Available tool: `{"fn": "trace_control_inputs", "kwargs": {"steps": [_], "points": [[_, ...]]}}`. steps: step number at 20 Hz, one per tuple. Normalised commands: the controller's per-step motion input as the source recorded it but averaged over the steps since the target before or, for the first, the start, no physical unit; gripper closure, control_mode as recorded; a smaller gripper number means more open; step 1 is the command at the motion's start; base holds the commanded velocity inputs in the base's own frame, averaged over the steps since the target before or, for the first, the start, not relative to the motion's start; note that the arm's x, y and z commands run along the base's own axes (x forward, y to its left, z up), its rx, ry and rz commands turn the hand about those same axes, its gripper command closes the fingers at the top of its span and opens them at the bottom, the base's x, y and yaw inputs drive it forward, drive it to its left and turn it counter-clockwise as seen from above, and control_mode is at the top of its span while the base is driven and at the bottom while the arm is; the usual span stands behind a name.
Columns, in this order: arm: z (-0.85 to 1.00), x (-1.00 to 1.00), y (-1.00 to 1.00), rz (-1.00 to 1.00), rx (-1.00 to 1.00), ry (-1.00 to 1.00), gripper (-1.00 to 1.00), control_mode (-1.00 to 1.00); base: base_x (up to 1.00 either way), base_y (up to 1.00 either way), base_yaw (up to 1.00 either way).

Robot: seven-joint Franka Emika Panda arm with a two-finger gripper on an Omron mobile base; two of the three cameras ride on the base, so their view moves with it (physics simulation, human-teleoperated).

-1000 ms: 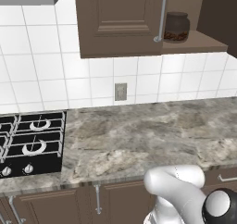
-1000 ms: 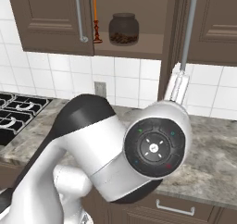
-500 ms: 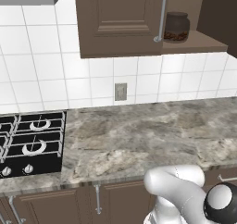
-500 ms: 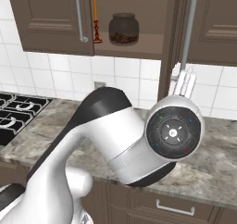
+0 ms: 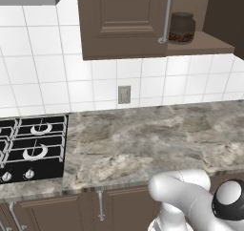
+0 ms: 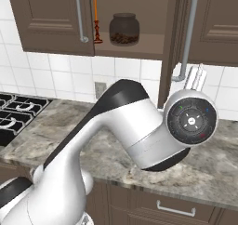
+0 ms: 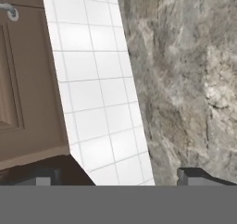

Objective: Pick the jar and candle from the dining table and place them in the open cabinet. Close the cabinet after placing the objects.

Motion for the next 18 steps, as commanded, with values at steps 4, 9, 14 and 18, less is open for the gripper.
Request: {"fn": "trace_control_inputs", "kwargs": {"steps": [4, 9, 14, 18], "points": [[0.00, 0.17, -0.14, 0.02, 0.03, 0.00, -1.00, -1.00, 0.00, 0.00, 0.00], [0.04, 0.21, 0.00, 0.01, 0.03, 0.00, -1.00, -1.00, 0.00, 0.00, 0.00], [0.08, 0.07, 0.00, 0.03, 0.07, 0.00, -1.00, -1.00, 0.00, 0.00, 0.00], [0.08, 0.03, 0.00, 0.03, 0.04, 0.00, -1.00, -1.00, 0.00, 0.00, 0.00]]}}
